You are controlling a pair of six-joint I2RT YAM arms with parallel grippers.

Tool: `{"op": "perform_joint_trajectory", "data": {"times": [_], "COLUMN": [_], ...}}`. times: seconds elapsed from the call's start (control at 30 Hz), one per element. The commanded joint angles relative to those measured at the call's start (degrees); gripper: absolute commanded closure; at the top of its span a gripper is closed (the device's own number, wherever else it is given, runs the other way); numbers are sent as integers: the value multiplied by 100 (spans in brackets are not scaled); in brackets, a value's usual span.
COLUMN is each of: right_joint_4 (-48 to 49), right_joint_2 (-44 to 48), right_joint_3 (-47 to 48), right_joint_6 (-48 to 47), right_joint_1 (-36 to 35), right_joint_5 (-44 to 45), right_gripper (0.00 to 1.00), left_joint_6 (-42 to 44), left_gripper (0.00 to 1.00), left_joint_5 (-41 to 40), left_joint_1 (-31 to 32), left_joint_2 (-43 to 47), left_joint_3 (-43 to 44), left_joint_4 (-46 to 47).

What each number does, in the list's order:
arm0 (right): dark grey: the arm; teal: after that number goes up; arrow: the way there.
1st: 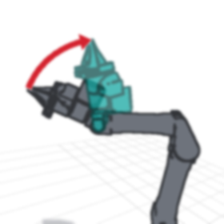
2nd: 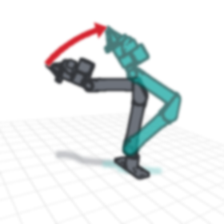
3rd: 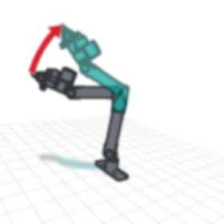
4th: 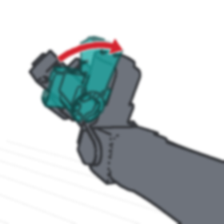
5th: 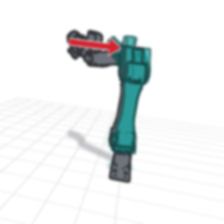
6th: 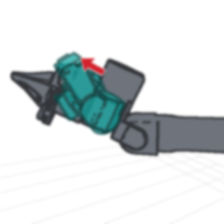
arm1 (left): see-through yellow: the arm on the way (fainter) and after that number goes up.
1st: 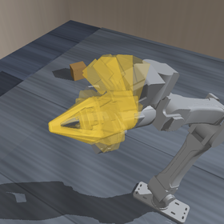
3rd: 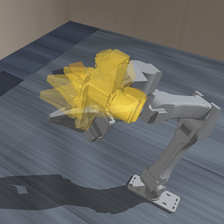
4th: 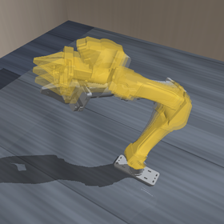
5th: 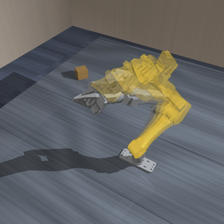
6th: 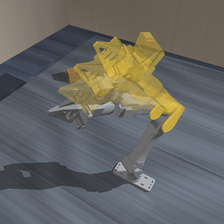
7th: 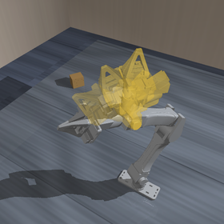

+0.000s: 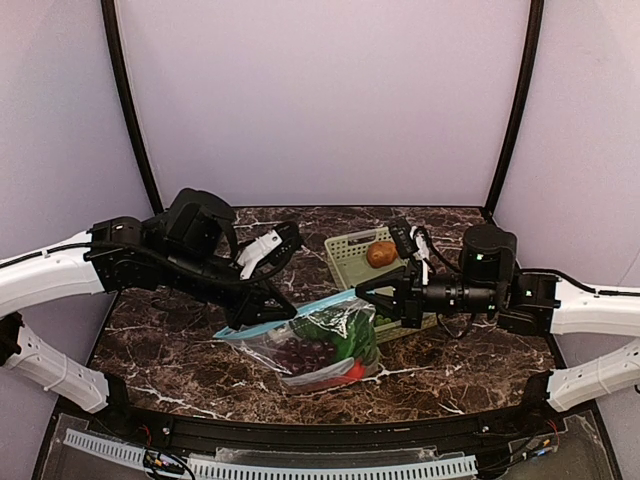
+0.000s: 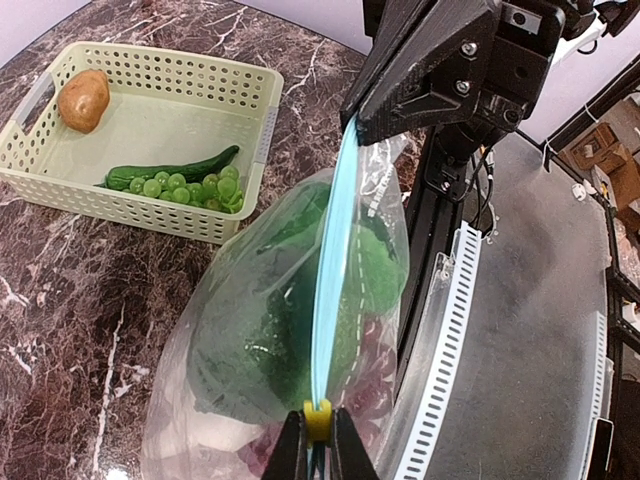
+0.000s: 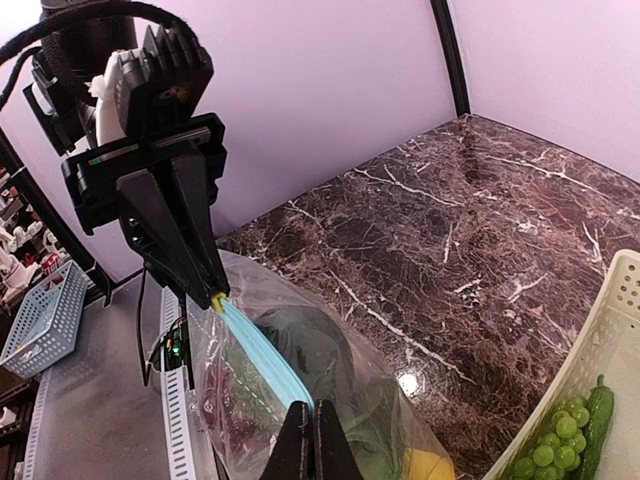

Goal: Place the food in the zip-top bag and seal the zipper
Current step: Hold the zipper food storage bag at the center of the board, then zip the zipper of the food storage bag.

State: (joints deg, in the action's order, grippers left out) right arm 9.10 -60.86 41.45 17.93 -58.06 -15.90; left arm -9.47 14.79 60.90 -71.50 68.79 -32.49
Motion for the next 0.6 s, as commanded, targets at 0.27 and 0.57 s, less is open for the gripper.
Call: {"op": "perform_joint_trajectory", "data": {"times": [0.27, 0.57], "right_joint_4": [-408, -499], "right_joint_2": [225, 319], "right_joint_3": [65, 57], "right_joint_6": [359, 426], "right_joint_1": [220, 310], "right_joint_5": [939, 1098], "right_gripper": [100, 100], "left_joint_6": [-78, -90], "left_gripper": [99, 99], "left_joint_5": [-33, -81], "left_joint_1": [-26, -26], "left_joint_2": [362, 481], "left_joint_3": [-273, -365], "left_joint_4": [-273, -351]}}
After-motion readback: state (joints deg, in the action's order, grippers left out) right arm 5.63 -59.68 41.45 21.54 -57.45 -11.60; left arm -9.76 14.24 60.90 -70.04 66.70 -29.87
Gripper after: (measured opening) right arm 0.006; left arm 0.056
